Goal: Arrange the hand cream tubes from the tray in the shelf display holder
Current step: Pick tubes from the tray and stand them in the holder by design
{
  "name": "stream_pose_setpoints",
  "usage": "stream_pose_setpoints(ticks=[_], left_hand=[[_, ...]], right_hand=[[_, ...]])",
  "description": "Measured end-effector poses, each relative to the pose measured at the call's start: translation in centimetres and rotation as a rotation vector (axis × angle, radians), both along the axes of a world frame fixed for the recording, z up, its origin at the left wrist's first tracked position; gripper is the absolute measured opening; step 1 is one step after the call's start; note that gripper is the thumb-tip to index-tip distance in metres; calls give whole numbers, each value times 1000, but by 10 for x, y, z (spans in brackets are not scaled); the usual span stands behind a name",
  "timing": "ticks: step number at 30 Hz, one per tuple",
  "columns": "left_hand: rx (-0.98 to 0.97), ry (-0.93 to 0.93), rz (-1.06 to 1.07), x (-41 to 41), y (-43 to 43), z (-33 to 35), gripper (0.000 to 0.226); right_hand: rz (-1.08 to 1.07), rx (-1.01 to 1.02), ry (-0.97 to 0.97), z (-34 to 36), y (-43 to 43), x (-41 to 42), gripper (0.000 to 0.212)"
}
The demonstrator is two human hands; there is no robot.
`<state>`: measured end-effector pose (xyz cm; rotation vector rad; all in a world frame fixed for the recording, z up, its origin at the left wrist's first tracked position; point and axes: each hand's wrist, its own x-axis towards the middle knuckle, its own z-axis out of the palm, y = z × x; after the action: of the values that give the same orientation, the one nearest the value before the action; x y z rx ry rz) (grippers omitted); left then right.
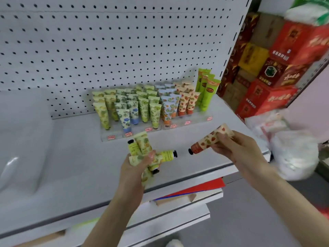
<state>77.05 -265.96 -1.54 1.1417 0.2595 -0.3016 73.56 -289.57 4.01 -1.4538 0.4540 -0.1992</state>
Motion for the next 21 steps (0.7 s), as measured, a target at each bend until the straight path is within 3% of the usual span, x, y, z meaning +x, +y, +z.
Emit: stream_pose_setpoints(ticks=[8, 14, 21], left_hand=[[105, -79, 54, 44, -66, -36, 46], [143, -112, 125, 60, -81, -45, 50], [156, -135, 139, 60, -82, -52, 42]], right_hand=[[-14, -240, -5, -9, -59, 57, 10], [64, -282, -49, -9, -78, 114, 4], [232, -620, -159, -28, -76, 158, 7]])
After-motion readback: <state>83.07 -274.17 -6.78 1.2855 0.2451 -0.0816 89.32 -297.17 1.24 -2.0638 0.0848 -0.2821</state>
